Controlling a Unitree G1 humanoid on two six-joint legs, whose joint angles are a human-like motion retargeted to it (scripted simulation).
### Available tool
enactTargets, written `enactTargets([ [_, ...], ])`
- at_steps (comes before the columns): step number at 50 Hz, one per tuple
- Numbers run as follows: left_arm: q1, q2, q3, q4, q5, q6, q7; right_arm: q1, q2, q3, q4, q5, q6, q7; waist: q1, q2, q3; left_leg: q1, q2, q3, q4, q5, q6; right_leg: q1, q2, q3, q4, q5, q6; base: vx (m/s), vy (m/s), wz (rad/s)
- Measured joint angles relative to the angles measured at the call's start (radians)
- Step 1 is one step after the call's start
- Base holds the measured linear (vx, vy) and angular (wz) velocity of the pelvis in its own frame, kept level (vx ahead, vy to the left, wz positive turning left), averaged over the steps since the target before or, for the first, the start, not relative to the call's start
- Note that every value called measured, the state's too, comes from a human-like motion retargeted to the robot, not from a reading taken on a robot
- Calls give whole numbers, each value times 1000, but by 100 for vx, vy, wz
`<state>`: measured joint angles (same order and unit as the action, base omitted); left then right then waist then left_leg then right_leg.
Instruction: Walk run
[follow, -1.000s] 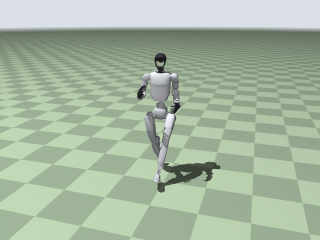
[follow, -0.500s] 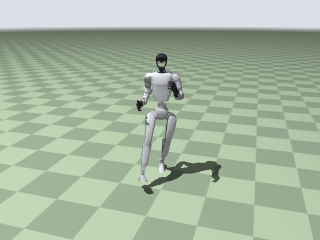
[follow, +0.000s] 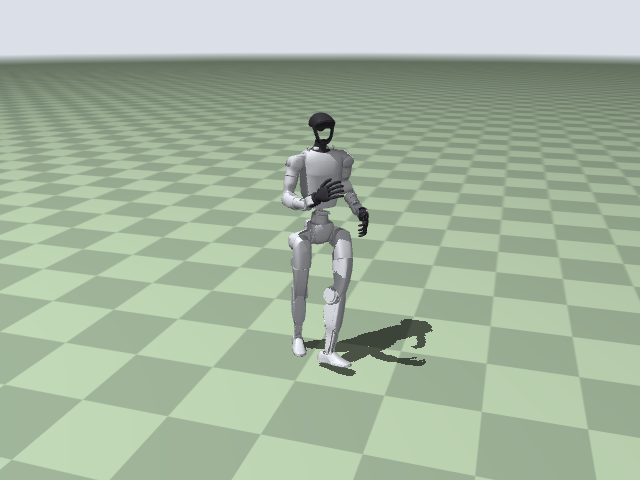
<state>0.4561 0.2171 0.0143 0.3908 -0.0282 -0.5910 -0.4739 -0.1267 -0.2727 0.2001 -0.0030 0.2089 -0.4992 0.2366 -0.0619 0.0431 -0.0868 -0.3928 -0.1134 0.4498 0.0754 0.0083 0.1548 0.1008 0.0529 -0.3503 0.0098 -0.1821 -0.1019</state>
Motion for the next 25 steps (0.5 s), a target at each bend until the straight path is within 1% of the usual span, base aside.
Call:
enactTargets([
  [2, -16, -4, 19, 39, 102, -21, 13, 9, -14, -38, 49, -16, 28, 24, 21, -7, -7, 22, -16, 113, -70, 19, 20, 26, 19, -1, 20, -30, 12, 69, -10, 94],
  [3, -26, -17, 27, 68, 152, -36, 36, 21, -9, -57, 82, -25, 49, 41, 25, -12, -13, 36, -25, 132, -85, 54, 58, 32, 22, -18, 36, -29, 23, 69, -12, 57],
  [5, -25, -49, 51, 109, 220, -54, 95, 62, 19, -57, 139, -53, 89, 78, 45, -42, -19, 83, -13, 167, -78, 90, 107, 52, 17, -17, 81, 26, 62, 83, -28, -18],
  [6, -20, -66, 60, 126, 249, -61, 121, 89, 41, -57, 164, -70, 101, 102, 56, -60, -19, 104, -6, 166, -73, 78, 107, 61, 12, -8, 118, 94, 97, 95, -40, -46],
  [7, -18, -80, 64, 144, 275, -67, 142, 116, 61, -59, 189, -82, 110, 126, 65, -75, -19, 116, -2, 132, -64, 62, 107, 64, 7, -9, 161, 178, 133, 90, -40, -13],
  [8, -19, -92, 62, 162, 294, -70, 154, 144, 79, -65, 209, -85, 116, 152, 69, -80, -17, 110, -2, 33, -43, 38, 107, 58, 3, -29, 216, 293, 172, 82, -24, 21],
  [9, -20, -99, 54, 175, 308, -70, 154, 174, 94, -62, 223, -81, 121, 181, 71, -72, -15, 118, 17, 0, -20, 17, 107, 40, 5, -22, 284, 390, 206, 80, -1, 48],
  [10, -20, -104, 44, 187, 318, -68, 148, 205, 108, -56, 234, -73, 127, 210, 71, -56, -14, 131, 45, -1, 6, -4, 107, 17, 11, -1, 360, 479, 238, 79, 15, 64],
  [12, -26, -99, 14, 194, 355, -57, 112, 262, 124, -29, 238, -35, 126, 267, 63, -7, -17, 153, 86, -40, 43, -43, 107, -55, 30, -1, 534, 563, 248, 68, 15, 85],
  [13, -29, -92, -2, 193, 386, -49, 92, 284, 129, -16, 241, -12, 125, 284, 60, 17, -17, 166, 103, -55, 55, -56, 107, -88, 45, 26, 601, 580, 258, 62, 16, 110],
  [14, -32, -85, -18, 192, 432, -31, 76, 305, 131, -11, 244, 13, 124, 300, 55, 40, -17, 179, 113, -74, 62, -64, 107, -127, 57, 59, 659, 545, 258, 65, 19, 131],
  [15, -34, -78, -34, 191, 485, -9, 61, 325, 131, -9, 247, 39, 124, 315, 49, 63, -18, 193, 120, -94, 68, -71, 107, -167, 68, 96, 712, 483, 252, 62, 23, 151],
  [17, -44, -86, -50, 198, 568, 43, 24, 361, 132, -16, 242, 69, 124, 344, 36, 89, -12, 221, 105, -142, 60, -66, 107, -218, 63, 147, 721, 427, 213, 48, 25, 187],
  [18, -50, -91, -58, 200, 578, 51, 3, 379, 131, -21, 236, 74, 123, 355, 17, 104, -7, 236, 97, -178, 55, -61, 107, -236, 57, 163, 699, 401, 197, 40, 26, 246],
  [20, -72, -91, -84, 208, 566, 53, -10, 412, 129, -33, 220, 69, 121, 381, -30, 126, 4, 265, 70, -265, 41, -48, 107, -259, -7, 137, 627, 337, 158, 44, 23, 285],
  [23, -97, -58, -120, 205, 577, 40, -1, 454, 137, -19, 206, 65, 124, 411, -74, 118, 10, 298, 14, -411, 32, -39, 107, -268, -105, 74, 419, 278, 94, 45, 3, 263],
  [25, -104, -40, -128, 199, 604, 30, 1, 473, 144, 1, 203, 75, 127, 416, -84, 90, 10, 320, -32, -492, 33, -38, 107, -280, -132, 96, 266, 265, 59, 44, -7, 234],
])
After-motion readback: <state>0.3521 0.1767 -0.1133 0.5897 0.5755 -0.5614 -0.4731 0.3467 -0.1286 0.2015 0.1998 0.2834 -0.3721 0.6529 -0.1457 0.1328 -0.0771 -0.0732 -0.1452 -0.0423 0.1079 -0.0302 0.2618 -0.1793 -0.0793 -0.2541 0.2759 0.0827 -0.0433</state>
